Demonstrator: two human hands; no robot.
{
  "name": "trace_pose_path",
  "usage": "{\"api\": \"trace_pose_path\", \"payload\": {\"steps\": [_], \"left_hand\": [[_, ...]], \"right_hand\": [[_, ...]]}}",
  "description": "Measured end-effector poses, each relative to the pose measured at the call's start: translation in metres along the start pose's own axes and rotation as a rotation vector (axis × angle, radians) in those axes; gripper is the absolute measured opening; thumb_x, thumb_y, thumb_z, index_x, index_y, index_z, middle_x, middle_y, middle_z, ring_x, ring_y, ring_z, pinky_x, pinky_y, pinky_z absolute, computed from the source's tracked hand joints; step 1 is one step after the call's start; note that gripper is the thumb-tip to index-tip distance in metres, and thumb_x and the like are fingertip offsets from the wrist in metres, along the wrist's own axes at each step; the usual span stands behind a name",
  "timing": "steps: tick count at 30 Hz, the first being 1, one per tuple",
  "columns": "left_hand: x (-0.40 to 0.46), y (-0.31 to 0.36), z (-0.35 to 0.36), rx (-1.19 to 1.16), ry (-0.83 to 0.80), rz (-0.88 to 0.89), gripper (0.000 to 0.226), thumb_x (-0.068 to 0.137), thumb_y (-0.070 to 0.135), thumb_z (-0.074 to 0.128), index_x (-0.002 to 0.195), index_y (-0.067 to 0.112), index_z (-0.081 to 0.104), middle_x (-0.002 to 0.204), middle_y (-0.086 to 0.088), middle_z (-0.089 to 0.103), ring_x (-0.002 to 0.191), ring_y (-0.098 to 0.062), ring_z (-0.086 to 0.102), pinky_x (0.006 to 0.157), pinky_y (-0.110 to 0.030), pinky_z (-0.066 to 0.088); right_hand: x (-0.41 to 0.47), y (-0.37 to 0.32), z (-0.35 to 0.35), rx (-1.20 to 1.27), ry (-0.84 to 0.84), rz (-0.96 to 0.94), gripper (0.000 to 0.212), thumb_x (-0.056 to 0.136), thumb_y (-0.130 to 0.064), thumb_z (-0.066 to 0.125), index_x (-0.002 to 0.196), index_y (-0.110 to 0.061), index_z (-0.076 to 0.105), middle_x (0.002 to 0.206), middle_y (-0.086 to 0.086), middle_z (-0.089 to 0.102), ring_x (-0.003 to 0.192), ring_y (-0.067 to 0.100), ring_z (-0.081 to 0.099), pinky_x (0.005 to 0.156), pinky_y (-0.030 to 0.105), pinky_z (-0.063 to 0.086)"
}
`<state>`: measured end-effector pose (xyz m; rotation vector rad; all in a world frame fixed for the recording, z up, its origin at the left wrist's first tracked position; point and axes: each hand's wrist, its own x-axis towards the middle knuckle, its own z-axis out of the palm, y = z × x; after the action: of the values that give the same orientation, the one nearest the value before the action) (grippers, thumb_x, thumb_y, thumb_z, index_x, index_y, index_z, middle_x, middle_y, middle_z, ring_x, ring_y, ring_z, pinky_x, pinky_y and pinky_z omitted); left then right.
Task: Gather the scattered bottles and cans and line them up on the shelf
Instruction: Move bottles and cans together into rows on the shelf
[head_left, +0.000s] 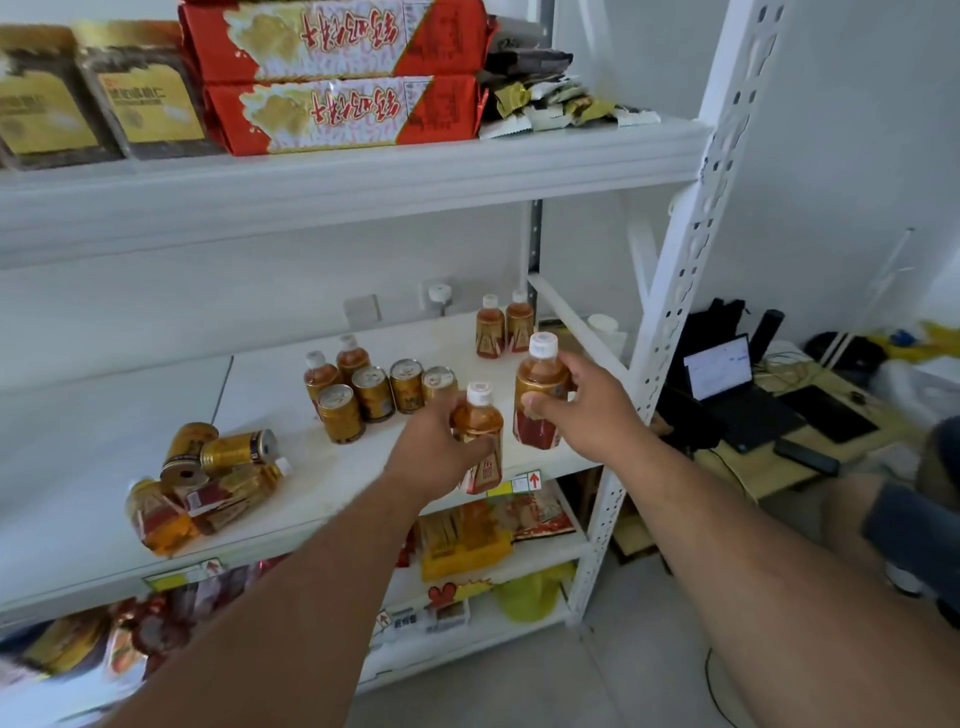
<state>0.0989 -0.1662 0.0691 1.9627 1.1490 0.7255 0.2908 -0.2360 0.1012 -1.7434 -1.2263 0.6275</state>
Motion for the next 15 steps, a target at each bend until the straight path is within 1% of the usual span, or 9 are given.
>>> {"api": "trace_pose_path", "payload": {"steps": [3, 6, 9, 11, 15], "left_hand": [[0.007, 0.007, 0.013, 0.000, 0.000, -0.021, 0.045, 0.078, 0.023, 0.080, 0.119, 0.027, 0.062, 0.101, 0.013, 0.069, 0.092, -0.004, 0.065, 0.082, -0.028, 0.054], [0.018, 0.015, 0.029, -0.002, -0.001, -0.035, 0.044, 0.079, 0.022, 0.080, 0.119, 0.026, 0.063, 0.102, 0.013, 0.070, 0.092, -0.003, 0.065, 0.081, -0.026, 0.053], [0.033, 0.025, 0.047, -0.011, 0.010, -0.066, 0.045, 0.080, 0.021, 0.080, 0.121, 0.024, 0.062, 0.103, 0.011, 0.070, 0.095, -0.006, 0.066, 0.085, -0.030, 0.055], [0.041, 0.030, 0.058, 0.009, 0.027, -0.083, 0.046, 0.080, 0.021, 0.079, 0.122, 0.024, 0.061, 0.104, 0.011, 0.070, 0.096, -0.007, 0.066, 0.086, -0.032, 0.055], [0.057, 0.038, 0.073, 0.016, 0.077, -0.126, 0.048, 0.079, 0.022, 0.079, 0.123, 0.025, 0.061, 0.105, 0.011, 0.069, 0.098, -0.009, 0.066, 0.088, -0.036, 0.055]], "right_hand": [[0.005, 0.015, -0.010, 0.005, 0.002, 0.017, 0.055, 0.088, -0.029, 0.078, 0.139, -0.030, 0.057, 0.125, -0.009, 0.066, 0.117, 0.014, 0.060, 0.088, 0.030, 0.047], [0.015, 0.028, -0.022, 0.014, -0.018, 0.026, 0.054, 0.089, -0.029, 0.077, 0.139, -0.030, 0.056, 0.126, -0.009, 0.065, 0.119, 0.015, 0.059, 0.095, 0.033, 0.048], [0.032, 0.039, -0.036, 0.005, -0.045, 0.031, 0.057, 0.089, -0.030, 0.077, 0.141, -0.031, 0.054, 0.129, -0.008, 0.064, 0.121, 0.015, 0.058, 0.104, 0.039, 0.047], [0.044, 0.046, -0.044, -0.001, -0.070, 0.028, 0.059, 0.089, -0.031, 0.077, 0.143, -0.031, 0.052, 0.131, -0.007, 0.063, 0.123, 0.017, 0.058, 0.107, 0.043, 0.047], [0.065, 0.054, -0.057, -0.001, -0.116, 0.005, 0.057, 0.091, -0.030, 0.076, 0.142, -0.032, 0.051, 0.134, -0.007, 0.062, 0.126, 0.018, 0.056, 0.107, 0.041, 0.046]]}}
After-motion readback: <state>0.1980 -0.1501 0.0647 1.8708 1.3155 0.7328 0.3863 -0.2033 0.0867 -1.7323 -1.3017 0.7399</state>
